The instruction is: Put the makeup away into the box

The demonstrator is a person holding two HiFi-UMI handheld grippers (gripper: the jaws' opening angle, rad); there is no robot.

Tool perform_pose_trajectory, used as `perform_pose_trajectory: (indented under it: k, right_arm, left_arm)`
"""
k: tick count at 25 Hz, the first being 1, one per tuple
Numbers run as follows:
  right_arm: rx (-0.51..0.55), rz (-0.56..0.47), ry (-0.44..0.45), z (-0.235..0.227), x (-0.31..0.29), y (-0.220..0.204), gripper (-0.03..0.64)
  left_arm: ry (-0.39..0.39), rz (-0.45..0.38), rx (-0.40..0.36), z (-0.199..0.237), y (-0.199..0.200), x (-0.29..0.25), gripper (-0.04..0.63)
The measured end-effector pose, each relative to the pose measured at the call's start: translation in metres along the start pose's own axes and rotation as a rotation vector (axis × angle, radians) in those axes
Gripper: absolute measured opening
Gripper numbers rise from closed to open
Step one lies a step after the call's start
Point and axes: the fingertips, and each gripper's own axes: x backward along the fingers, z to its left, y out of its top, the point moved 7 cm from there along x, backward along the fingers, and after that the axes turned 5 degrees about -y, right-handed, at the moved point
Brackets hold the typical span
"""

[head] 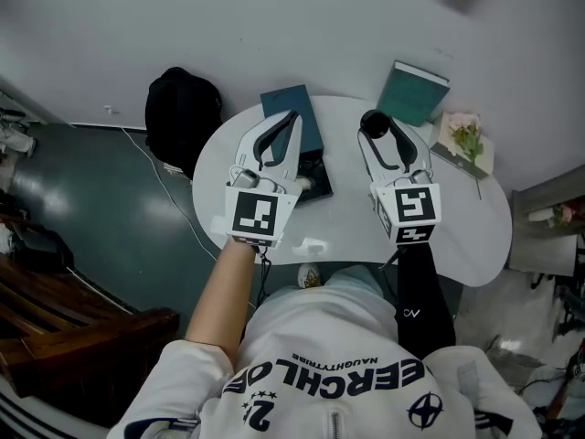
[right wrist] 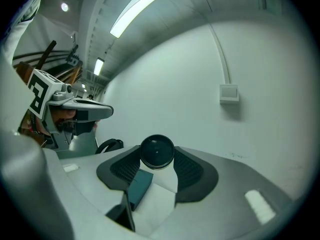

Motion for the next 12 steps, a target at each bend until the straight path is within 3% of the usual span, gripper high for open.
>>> perform_pose_trajectory:
  k: [7,12]
  right_arm:
    - [0.008,0.049,0.070,0.027,-0.023,-0.011,0.242]
    - [0.017,0.174,0.159,0.061,-0.050,-0.048,0.242]
  left_arm:
    - [0.026,-0.012,0.011,0.015,-0.006,0.010,0.000]
    - [0.053,0.013,0.042,0.026,-0.020,0.017,0.000]
